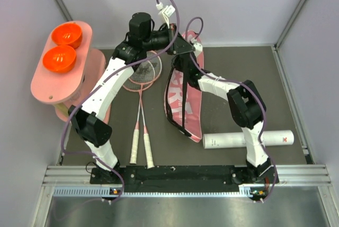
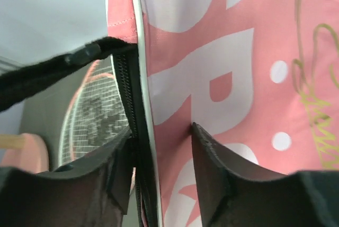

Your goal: Pack up the badminton gear

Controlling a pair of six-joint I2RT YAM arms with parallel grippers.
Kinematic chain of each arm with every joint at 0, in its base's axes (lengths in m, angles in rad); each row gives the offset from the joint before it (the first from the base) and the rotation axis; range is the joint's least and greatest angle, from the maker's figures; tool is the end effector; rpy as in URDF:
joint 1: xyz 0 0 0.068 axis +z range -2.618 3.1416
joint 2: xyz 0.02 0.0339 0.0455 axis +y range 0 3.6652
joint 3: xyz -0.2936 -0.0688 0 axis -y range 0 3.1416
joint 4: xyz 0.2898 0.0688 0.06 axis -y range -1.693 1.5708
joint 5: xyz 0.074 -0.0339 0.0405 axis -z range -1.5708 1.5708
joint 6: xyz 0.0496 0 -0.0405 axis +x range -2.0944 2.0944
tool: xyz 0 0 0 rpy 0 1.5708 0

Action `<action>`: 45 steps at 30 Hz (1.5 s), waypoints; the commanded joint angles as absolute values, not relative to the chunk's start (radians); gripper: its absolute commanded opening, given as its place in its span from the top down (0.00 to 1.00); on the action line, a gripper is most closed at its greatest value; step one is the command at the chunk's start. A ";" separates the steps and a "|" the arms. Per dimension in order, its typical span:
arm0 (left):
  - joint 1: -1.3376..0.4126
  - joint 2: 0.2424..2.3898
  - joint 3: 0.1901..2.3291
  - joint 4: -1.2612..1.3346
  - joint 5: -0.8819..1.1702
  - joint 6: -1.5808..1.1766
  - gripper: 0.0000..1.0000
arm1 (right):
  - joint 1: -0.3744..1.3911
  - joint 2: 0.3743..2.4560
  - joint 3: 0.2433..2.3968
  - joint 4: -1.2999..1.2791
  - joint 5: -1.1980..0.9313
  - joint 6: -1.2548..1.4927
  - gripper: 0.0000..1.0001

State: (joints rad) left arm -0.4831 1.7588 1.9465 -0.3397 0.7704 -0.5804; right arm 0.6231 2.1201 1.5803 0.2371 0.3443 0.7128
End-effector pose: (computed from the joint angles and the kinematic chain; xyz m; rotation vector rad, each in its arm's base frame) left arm 0.3884 -0.2427 0.4984 0.5380 1.8275 -1.4119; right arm 0.4710 0.3178 0.2305 0.3251 1.8711 0.6008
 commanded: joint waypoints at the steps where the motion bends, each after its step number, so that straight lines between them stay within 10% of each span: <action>1: -0.500 1.698 1.947 -0.299 0.795 -0.562 1.00 | 0.635 2.080 1.559 0.222 0.451 0.652 0.67; 4: -0.499 1.655 1.907 -0.360 0.753 -0.494 1.00 | 0.612 2.025 1.539 0.207 0.394 0.621 1.00; 21: -0.380 1.336 1.381 -0.468 0.313 -0.328 0.95 | 0.304 1.781 1.437 0.031 -0.267 0.772 1.00; 25: -0.379 1.429 1.419 -0.603 0.200 -0.292 0.64 | 0.287 1.766 1.459 0.029 -0.314 0.818 1.00; 27: -0.379 1.459 1.480 -0.661 0.176 -0.269 0.16 | 0.285 1.761 1.466 0.034 -0.331 0.859 1.00; 29: -0.380 1.459 1.505 -0.637 0.294 -0.256 0.03 | 0.285 1.758 1.460 0.057 -0.356 0.899 1.00; 33: -0.387 1.468 1.477 -0.465 0.579 -0.294 0.06 | 0.285 1.753 1.442 0.074 -0.380 0.937 1.00; 39: -0.471 1.632 1.569 -0.432 0.626 -0.288 0.47 | 0.287 1.729 1.393 0.109 -0.396 0.960 1.00; 45: -0.551 1.762 1.686 -0.480 0.529 -0.255 0.40 | 0.285 1.724 1.381 0.124 -0.407 0.962 1.00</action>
